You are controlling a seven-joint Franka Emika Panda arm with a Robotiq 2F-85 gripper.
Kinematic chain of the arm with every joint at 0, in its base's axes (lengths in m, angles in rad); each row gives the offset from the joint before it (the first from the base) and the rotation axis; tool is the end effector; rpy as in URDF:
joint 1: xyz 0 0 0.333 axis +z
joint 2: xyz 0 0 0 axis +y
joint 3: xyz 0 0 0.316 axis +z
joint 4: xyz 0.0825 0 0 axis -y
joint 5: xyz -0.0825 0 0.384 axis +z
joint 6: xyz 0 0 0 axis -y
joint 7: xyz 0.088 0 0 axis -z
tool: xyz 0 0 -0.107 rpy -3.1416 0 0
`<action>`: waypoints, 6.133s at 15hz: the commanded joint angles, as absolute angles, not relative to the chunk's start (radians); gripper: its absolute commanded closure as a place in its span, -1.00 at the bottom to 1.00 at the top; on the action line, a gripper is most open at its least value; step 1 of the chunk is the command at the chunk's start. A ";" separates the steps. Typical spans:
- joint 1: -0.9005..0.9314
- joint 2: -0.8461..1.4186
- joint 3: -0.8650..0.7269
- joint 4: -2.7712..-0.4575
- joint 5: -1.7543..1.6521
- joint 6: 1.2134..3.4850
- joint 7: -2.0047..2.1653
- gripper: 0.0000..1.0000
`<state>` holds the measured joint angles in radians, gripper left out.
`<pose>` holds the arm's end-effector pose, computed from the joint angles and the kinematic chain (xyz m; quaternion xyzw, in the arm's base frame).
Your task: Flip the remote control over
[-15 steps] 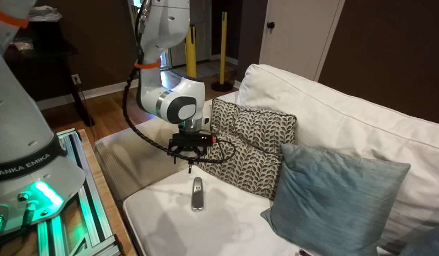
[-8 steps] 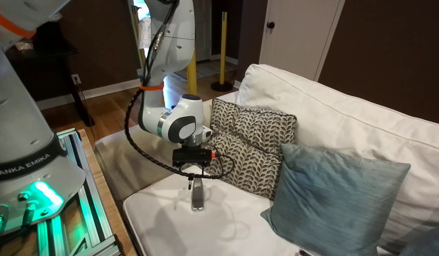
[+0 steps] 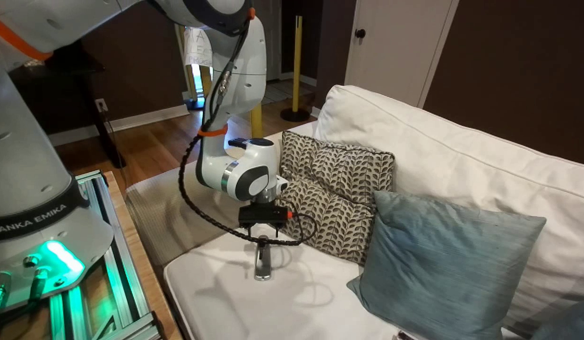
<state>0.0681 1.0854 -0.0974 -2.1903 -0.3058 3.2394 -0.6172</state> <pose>0.4288 0.0024 -0.0938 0.8906 0.4535 -0.0298 0.0171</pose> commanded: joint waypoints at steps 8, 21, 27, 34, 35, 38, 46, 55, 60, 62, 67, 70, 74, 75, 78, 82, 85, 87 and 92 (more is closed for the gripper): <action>0.077 1.145 -0.104 -2.114 -0.349 3.222 -0.548 0.33; -0.126 0.989 -0.035 -2.276 -0.519 3.321 -0.614 0.70; -0.355 0.940 0.064 -2.355 -0.725 3.394 -0.711 0.70; -0.704 0.967 0.232 -2.402 -0.986 3.376 -0.829 0.70; -0.736 0.977 0.238 -2.399 -1.016 3.381 -0.850 0.70; -0.867 1.009 0.295 -2.400 -1.122 3.365 -0.909 0.70; -1.048 1.079 0.395 -2.409 -1.255 3.320 -0.953 0.20; -1.064 1.094 0.409 -2.409 -1.258 3.320 -0.967 0.20; -1.064 1.094 0.409 -2.409 -1.258 3.320 -0.967 0.20; -1.064 1.094 0.409 -2.409 -1.258 3.320 -0.967 0.20; -1.064 1.094 0.409 -2.409 -1.258 3.320 -0.967 0.20; -1.089 1.096 0.421 -2.423 -1.274 3.322 -0.981 0.70; -1.157 1.098 0.447 -2.464 -1.311 3.333 -1.015 0.70; -1.182 1.103 0.455 -2.475 -1.324 3.334 -1.028 0.70; -1.271 1.124 0.480 -2.510 -1.374 3.328 -1.067 0.70; -1.382 1.162 0.499 -2.546 -1.442 3.314 -1.121 0.70; -1.440 1.209 0.505 -2.558 -1.481 3.299 -1.164 0.70; -1.396 1.169 0.490 -2.556 -1.456 3.322 -1.133 0.20; -1.420 1.200 0.494 -2.559 -1.462 3.321 -1.158 0.20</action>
<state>-1.4204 1.1999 0.4940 -2.5594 -1.4621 3.3215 -1.1579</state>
